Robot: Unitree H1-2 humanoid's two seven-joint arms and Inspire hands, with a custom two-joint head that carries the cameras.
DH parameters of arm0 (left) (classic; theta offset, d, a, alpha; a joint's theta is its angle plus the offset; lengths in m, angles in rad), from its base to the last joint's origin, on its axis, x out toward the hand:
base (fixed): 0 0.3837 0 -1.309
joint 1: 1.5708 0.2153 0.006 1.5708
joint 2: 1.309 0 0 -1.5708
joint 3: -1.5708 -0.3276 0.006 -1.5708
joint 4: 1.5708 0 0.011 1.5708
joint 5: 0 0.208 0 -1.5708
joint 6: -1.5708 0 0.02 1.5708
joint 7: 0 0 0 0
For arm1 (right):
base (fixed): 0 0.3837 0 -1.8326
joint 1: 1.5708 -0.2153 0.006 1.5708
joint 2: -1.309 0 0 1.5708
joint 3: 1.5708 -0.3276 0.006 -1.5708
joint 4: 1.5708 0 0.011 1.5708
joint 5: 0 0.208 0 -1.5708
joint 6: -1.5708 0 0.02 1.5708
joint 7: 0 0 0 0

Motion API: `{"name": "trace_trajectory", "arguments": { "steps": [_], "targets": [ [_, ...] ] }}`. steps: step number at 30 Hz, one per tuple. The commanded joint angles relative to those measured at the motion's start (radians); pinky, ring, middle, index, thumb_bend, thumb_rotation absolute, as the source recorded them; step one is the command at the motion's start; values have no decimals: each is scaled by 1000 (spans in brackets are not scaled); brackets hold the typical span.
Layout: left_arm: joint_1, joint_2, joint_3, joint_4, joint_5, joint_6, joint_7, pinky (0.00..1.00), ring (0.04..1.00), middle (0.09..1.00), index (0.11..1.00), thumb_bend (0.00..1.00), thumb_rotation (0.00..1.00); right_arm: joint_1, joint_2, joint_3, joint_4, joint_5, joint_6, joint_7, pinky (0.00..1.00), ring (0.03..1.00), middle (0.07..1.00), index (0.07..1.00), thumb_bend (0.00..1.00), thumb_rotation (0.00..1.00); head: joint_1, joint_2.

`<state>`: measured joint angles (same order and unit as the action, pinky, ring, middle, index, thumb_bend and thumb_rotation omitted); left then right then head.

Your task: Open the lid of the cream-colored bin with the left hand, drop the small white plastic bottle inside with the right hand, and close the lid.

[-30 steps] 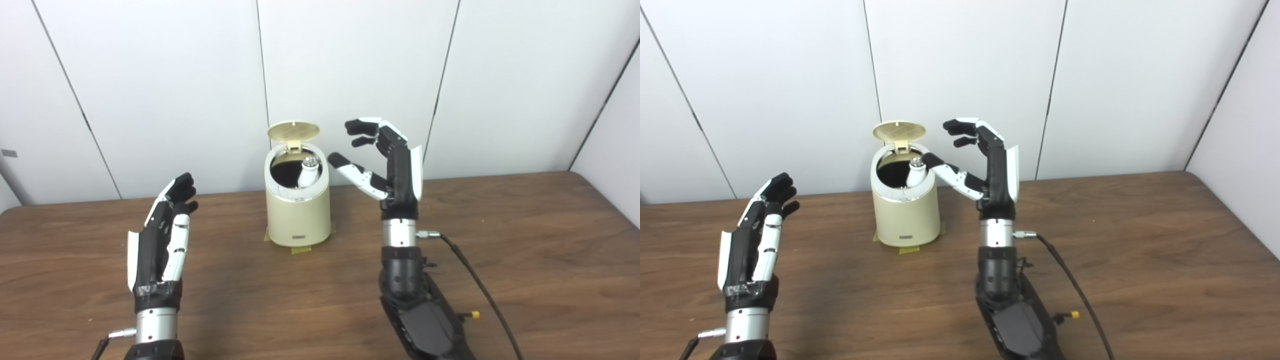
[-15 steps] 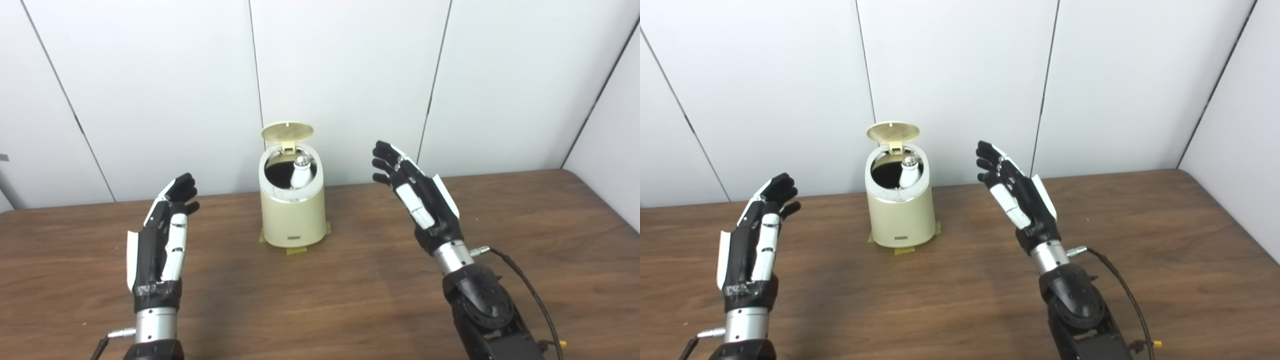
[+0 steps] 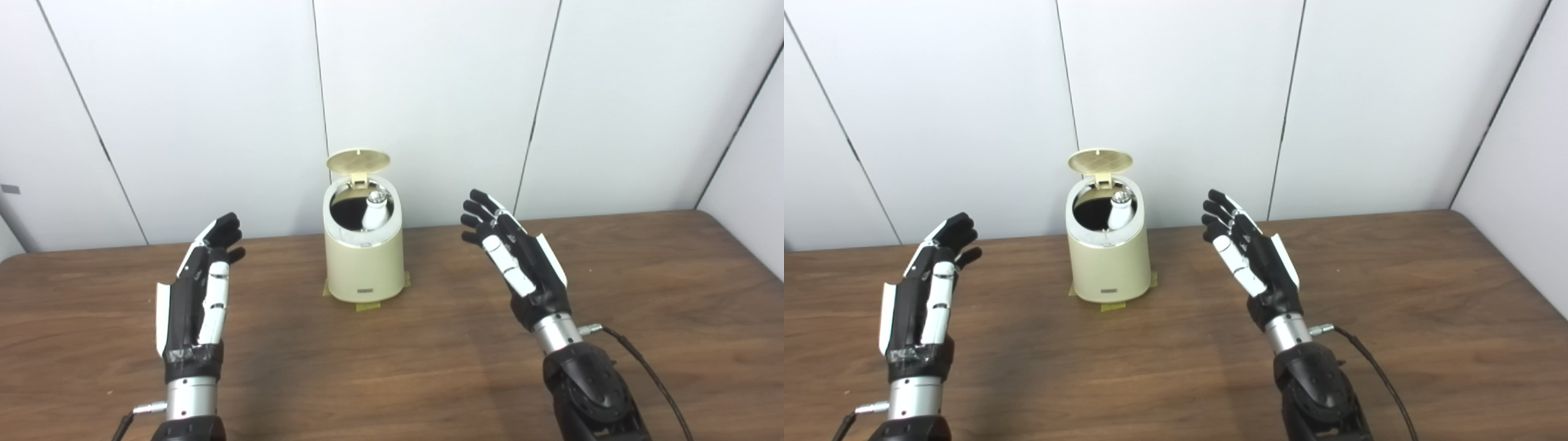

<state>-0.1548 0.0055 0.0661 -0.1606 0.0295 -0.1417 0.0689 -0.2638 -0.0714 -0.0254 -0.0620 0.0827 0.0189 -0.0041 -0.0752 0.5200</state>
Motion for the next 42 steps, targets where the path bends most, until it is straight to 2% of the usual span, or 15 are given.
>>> {"name": "trace_trajectory", "arguments": {
  "steps": [1,5,8,12,16,19,22,25,27,29,31,33,36,39,42],
  "targets": [
    [-32,-2,-5,-35,2,-22,1,790,839,837,816,194,727,-33,1,-15,-5,-8,-74,-8,732,795,807,793,237,484,4,0],
    [-31,0,-9,-39,16,-17,1,788,831,826,799,192,752,-29,6,-21,3,-8,-100,-6,683,756,766,755,274,449,16,2],
    [-30,1,-12,-46,28,-9,2,795,831,826,797,197,772,-27,11,-22,-3,-10,-95,-6,643,723,730,715,322,385,24,3],
    [-33,1,-11,-55,29,0,5,794,826,818,790,215,733,-28,13,-24,2,-8,-99,-3,632,712,715,699,350,349,31,-4],
    [-60,6,-2,-90,71,48,20,772,809,791,776,221,721,-24,12,-25,-4,-10,-95,0,629,716,723,709,339,352,50,-4],
    [-95,31,-7,-122,142,103,16,831,813,775,767,249,874,-22,11,-32,1,11,-100,9,636,723,732,715,337,331,55,-5],
    [-153,64,-15,-147,172,139,-7,967,853,796,797,376,959,-21,7,-34,6,27,-104,22,644,730,737,716,337,338,63,-6],
    [-226,100,-46,-183,268,218,-33,991,893,829,834,508,994,-21,3,-29,9,20,-111,28,644,733,739,716,331,346,71,-7],
    [-272,118,-72,-203,353,274,-47,973,909,850,849,579,999,-21,2,-28,10,14,-116,30,639,731,740,713,327,349,71,-7],
    [-323,132,-103,-220,434,369,-81,930,902,853,844,634,1000,-23,1,-28,20,12,-126,33,642,731,740,713,326,350,73,-11],
    [-373,145,-139,-227,511,445,-118,954,915,865,841,662,1000,-24,2,-27,18,12,-123,36,644,731,737,711,325,354,75,-10],
    [-421,163,-177,-210,591,484,-148,988,958,880,832,699,1000,-27,2,-26,23,11,-123,40,645,732,739,714,317,358,77,-11],
    [-485,164,-213,-170,650,531,-179,999,993,906,823,782,1000,-31,6,-28,34,16,-126,43,649,735,743,717,319,357,77,-14],
    [-540,175,-258,-124,719,566,-223,1000,1000,918,831,753,999,-35,11,-27,33,15,-125,43,650,736,742,718,317,360,75,-19],
    [-585,187,-302,-68,778,571,-250,1000,999,887,824,741,989,-38,15,-29,37,22,-123,43,646,732,737,714,317,356,77,-23]
  ]
}}
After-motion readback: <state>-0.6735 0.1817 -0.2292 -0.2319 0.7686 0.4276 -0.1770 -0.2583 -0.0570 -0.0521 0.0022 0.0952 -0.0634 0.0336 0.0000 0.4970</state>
